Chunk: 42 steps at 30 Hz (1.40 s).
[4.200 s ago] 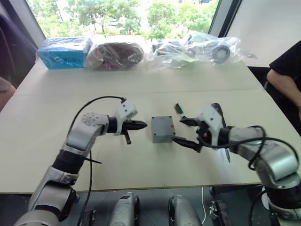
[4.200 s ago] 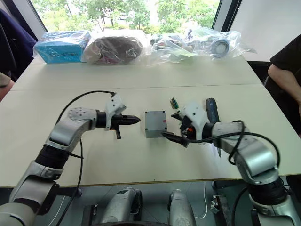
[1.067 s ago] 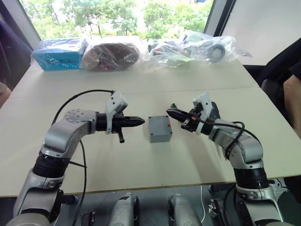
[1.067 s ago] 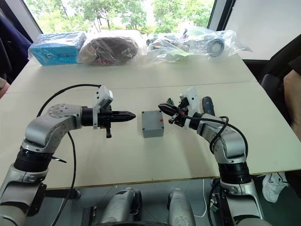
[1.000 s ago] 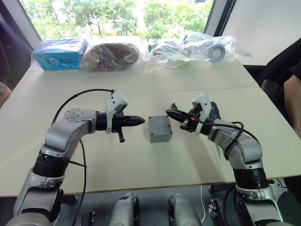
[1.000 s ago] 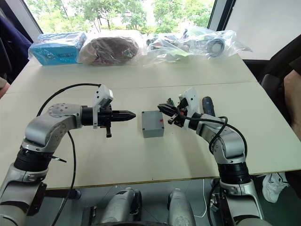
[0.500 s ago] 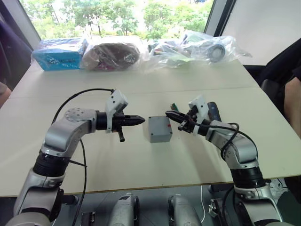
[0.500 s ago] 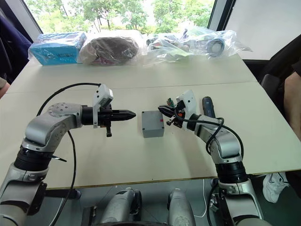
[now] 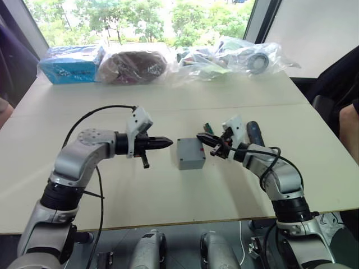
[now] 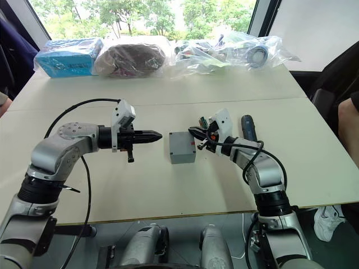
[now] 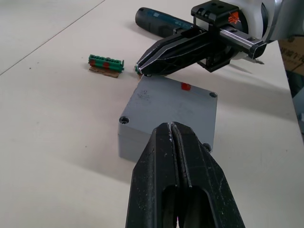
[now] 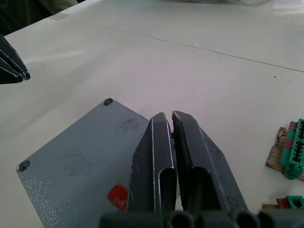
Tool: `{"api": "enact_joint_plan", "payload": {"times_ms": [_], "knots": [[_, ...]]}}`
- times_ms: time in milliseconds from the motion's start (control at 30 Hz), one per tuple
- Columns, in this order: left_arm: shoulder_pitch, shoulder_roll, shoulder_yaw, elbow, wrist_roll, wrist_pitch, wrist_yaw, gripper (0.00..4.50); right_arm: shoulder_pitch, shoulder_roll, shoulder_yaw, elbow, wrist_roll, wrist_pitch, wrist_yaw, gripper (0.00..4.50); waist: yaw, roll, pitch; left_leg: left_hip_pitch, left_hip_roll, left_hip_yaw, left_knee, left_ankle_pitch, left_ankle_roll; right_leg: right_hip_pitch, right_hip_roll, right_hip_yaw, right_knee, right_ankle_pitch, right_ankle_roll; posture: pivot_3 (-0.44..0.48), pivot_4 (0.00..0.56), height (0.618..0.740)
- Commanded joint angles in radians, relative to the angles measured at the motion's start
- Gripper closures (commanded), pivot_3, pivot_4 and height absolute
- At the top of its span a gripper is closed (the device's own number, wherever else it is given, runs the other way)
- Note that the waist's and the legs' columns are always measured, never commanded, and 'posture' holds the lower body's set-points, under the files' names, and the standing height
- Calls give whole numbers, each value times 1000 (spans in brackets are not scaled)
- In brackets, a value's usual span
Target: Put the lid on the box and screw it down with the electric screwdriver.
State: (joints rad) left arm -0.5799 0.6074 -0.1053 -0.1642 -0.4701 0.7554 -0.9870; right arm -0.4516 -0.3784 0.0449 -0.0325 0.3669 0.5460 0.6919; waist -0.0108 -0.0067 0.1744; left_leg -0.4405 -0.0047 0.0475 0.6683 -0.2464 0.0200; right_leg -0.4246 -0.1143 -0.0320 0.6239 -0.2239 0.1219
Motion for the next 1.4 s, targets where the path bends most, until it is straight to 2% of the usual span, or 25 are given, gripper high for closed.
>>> {"api": "enact_joint_plan", "payload": {"times_ms": [33, 133, 233, 333, 367, 433, 667, 700, 800, 933, 1033, 1133, 1200, 1400], "knots": [[-13, 0, 7, -13, -5, -20, -1, 4500, -18, -3, 2, -1, -15, -22, -4, 4422, 0, 0, 0, 0, 0, 0, 0, 0, 0, 0, 0, 0, 0, 0, 0, 0, 150, 740], [-13, -1, 8, -12, -4, -21, -1, 4500, -20, -11, 4, 2, -22, -24, 3, 3602, 0, 0, 0, 0, 0, 0, 0, 0, 0, 0, 0, 0, 0, 0, 0, 0, 150, 740], [-13, -4, 7, -13, -4, -21, 1, 4500, -21, -25, -5, -10, -22, -20, 7, 2388, 0, 0, 0, 0, 0, 0, 0, 0, 0, 0, 0, 0, 0, 0, 0, 0, 150, 740], [-13, -8, 7, -13, -6, -20, 3, 4500, -21, -43, -18, -30, -18, -14, 4, 1405, 0, 0, 0, 0, 0, 0, 0, 0, 0, 0, 0, 0, 0, 0, 0, 0, 150, 740], [-13, -9, 6, -14, -6, -20, 4, 4500, -20, -47, -20, -36, -17, -13, 4, 897, 0, 0, 0, 0, 0, 0, 0, 0, 0, 0, 0, 0, 0, 0, 0, 0, 150, 740], [-11, -14, 6, -17, -9, -19, 5, 4500, -20, -64, -36, -68, -1, 9, 2, 279, 0, 0, 0, 0, 0, 0, 0, 0, 0, 0, 0, 0, 0, 0, 0, 0, 150, 740], [-54, -51, -9, -14, -18, -36, -23, 4500, -81, -227, -221, -249, 185, 348, -31, 279, 7, 0, 0, 0, 1, 0, 1, 0, 0, 0, -1, 0, 0, 0, 0, 0, 150, 740], [-61, -53, -15, -13, -14, -41, -33, 4500, -98, -259, -242, -258, 214, 421, -37, 128, 7, 0, 0, 0, 1, 0, 1, 0, 0, 0, -1, 0, 0, 0, 0, 0, 150, 740], [-91, -53, -57, -19, 5, -87, -82, 4500, -219, -385, -283, -218, 248, 677, -79, 128, 6, 0, 0, 0, 1, 0, 0, 0, 0, 0, -1, 0, 0, 0, 0, 0, 150, 740], [-117, -67, -92, -28, 28, -135, -93, 4500, -311, -529, -205, -108, 228, 910, -87, 128, 8, 0, 0, 0, 1, 0, 0, 0, 1, 0, -1, 0, -1, 0, 0, 0, 150, 740], [-123, -61, -105, -45, 34, -151, -106, 4500, -364, -617, -93, -12, 220, 1044, -70, 128, 4, 0, 0, -1, 1, 1, 0, -1, 1, 0, -1, 0, -3, 0, -1, 0, 150, 740], [-114, -50, -127, -73, 47, -168, -120, 4500, -372, -691, 47, 78, 200, 959, 35, 128, 1, 0, 0, -1, 1, 1, 0, -1, 2, 0, -2, 1, -4, 0, 0, 0, 150, 740], [-109, -52, -130, -81, 51, -169, -119, 4500, -376, -716, 105, 108, 175, 892, 80, 128, 0, 0, 0, -1, 1, 1, 0, -1, 2, 0, -2, 1, -4, 0, 0, 0, 150, 740], [-76, -64, -115, -102, 41, -151, -77, 4500, -517, -671, 239, 346, 140, 978, 137, 128, -1, 0, 0, -1, 1, 2, 0, -1, 3, 0, -2, 1, -5, 0, 0, 0, 150, 740]]}}
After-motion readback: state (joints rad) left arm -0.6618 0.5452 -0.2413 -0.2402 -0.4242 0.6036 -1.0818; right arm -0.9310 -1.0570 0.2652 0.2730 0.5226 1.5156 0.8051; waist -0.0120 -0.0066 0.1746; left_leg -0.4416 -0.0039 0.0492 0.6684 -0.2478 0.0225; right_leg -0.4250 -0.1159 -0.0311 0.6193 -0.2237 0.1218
